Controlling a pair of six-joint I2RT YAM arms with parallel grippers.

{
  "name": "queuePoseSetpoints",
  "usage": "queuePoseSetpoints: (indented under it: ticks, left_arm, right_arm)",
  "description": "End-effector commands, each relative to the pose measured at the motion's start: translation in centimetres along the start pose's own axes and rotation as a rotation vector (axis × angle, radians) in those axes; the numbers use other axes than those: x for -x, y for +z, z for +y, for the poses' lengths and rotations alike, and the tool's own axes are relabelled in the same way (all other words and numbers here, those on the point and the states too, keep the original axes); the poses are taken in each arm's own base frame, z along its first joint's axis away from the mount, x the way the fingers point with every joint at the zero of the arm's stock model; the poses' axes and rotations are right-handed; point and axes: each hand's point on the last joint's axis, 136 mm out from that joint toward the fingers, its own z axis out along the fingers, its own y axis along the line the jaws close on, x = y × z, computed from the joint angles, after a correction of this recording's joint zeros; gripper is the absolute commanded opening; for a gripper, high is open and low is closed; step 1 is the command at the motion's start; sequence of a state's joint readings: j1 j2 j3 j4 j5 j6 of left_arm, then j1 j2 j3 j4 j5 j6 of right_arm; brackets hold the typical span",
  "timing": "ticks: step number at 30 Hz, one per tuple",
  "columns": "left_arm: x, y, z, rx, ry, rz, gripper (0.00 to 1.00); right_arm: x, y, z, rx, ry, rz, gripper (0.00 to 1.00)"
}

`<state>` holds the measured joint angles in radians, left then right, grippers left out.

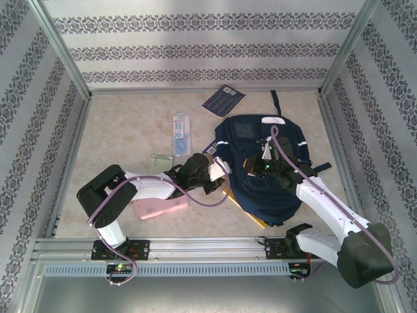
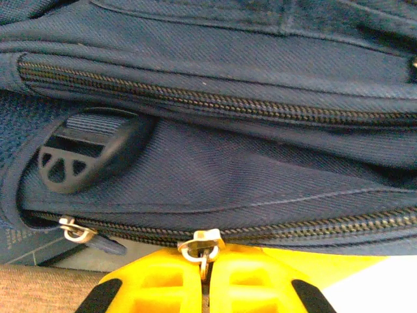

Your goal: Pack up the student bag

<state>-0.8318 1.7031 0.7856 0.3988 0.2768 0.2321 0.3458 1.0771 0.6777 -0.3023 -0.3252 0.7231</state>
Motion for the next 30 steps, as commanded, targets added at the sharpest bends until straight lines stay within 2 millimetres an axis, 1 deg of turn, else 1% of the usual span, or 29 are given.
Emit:
queuePoseSetpoints:
  ticks: [1,6,10,14,18,21,30]
  left_arm:
    - [0.0,-1.0,-2.4,-0.06,-0.007,0.024,0.02]
    - [0.4,-1.1,-4.5,-0.116,-0.02,0.055,0.02]
    - [0.6,-1.1,-5.8,-0.163,-0.055,0.095,0.03]
    - [0.7,-1.4,-6.2,-0.186,-0.081,0.141,0.03]
    - [1.6,-1.9,-6.9,-0.224,-0.109,0.145,0.03]
    - [2.0,-2.1,-7.3,-0.252,-0.125,0.146,0.03]
    - [2.3,-2.9,-7.7,-0.277,-0.139,0.173,0.02]
  right_arm:
    - [2.4,0.1,0.3,-0.027,0.032,-0.102,0.0]
    - [2.5,0.9,0.6,-0.044,0.049,-0.106,0.0]
    - [2.2,1.7,1.4,-0.034,0.063,-0.088,0.0]
    - [2.0,2.6,1.9,-0.039,0.075,-0.077,0.0]
    - [2.5,3.4,2.5,-0.042,0.108,-0.079,0.0]
    - [3.0,4.2,3.0,-0.032,0.143,-0.078,0.0]
    - [5.1,6.3,4.8,0.008,0.256,-0.078,0.0]
